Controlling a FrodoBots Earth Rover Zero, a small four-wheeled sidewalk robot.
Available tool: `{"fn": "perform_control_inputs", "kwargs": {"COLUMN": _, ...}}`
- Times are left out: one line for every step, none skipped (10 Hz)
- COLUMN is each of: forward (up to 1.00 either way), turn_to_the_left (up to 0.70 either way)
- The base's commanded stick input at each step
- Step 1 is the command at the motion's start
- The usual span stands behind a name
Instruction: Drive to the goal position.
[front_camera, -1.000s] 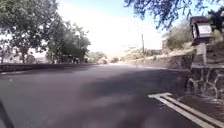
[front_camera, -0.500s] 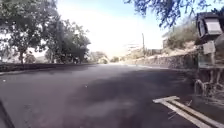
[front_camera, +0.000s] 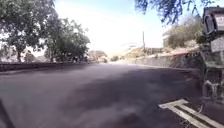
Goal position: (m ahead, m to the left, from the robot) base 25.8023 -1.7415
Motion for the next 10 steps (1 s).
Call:
{"fn": "perform_control_inputs", "kwargs": {"forward": 0.50, "turn_to_the_left": 0.00}}
{"fn": "perform_control_inputs", "kwargs": {"forward": 0.50, "turn_to_the_left": 0.00}}
{"fn": "perform_control_inputs", "kwargs": {"forward": 0.50, "turn_to_the_left": 0.00}}
{"fn": "perform_control_inputs", "kwargs": {"forward": 0.50, "turn_to_the_left": 0.00}}
{"fn": "perform_control_inputs", "kwargs": {"forward": 0.50, "turn_to_the_left": 0.00}}
{"fn": "perform_control_inputs", "kwargs": {"forward": 0.50, "turn_to_the_left": 0.00}}
{"fn": "perform_control_inputs", "kwargs": {"forward": 0.50, "turn_to_the_left": 0.00}}
{"fn": "perform_control_inputs", "kwargs": {"forward": 0.50, "turn_to_the_left": 0.00}}
{"fn": "perform_control_inputs", "kwargs": {"forward": 0.50, "turn_to_the_left": 0.00}}
{"fn": "perform_control_inputs", "kwargs": {"forward": 0.50, "turn_to_the_left": 0.00}}
